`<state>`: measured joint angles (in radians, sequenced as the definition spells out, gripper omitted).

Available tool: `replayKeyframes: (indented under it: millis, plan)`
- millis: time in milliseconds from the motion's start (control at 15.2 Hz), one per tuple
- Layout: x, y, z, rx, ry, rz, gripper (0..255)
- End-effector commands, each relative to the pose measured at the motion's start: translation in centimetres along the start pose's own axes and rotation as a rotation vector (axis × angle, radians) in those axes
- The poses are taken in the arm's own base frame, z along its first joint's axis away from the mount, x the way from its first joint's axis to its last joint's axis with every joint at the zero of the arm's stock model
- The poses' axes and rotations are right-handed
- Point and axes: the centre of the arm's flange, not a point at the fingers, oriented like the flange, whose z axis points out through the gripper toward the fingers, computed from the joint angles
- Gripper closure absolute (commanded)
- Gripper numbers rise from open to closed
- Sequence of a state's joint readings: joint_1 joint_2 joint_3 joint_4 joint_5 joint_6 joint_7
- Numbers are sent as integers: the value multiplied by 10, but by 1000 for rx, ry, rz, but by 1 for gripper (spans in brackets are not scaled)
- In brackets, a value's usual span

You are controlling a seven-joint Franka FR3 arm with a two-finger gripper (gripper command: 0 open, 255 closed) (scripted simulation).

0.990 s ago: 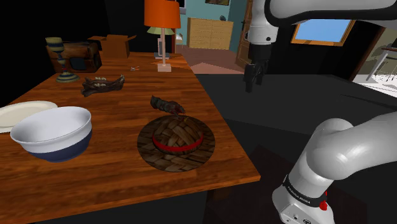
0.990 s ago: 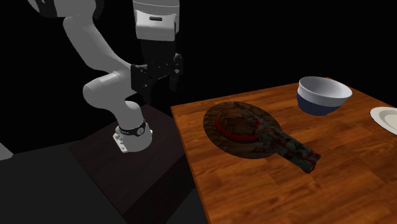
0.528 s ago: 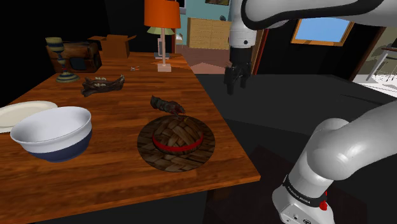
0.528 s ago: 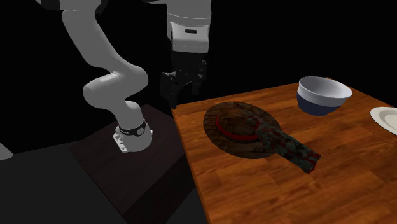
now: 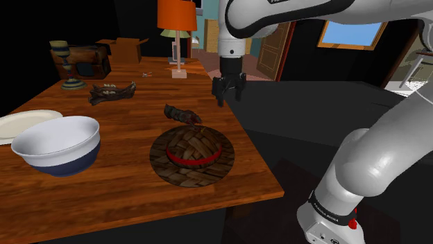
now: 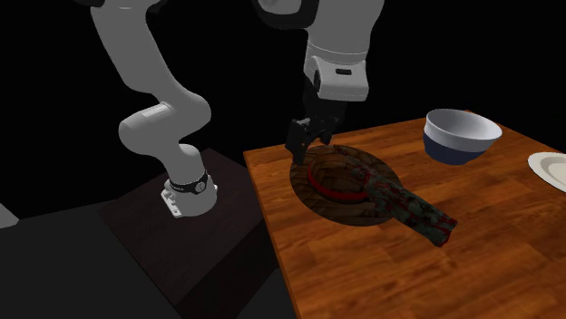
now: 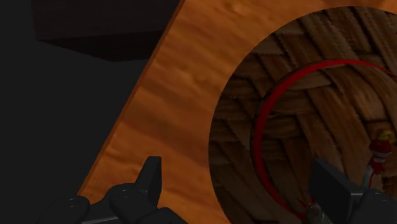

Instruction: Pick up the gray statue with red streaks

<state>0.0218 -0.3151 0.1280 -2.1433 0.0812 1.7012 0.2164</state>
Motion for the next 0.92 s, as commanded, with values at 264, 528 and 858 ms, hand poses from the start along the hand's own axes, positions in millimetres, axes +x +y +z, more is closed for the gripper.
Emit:
replayKeyframes:
  millis: [264, 528, 858]
  plan:
    - [65, -43, 13, 39, -21, 54, 0]
    - [108, -71, 21, 63, -35, 88, 0]
    - [129, -83, 41, 74, -41, 104, 0]
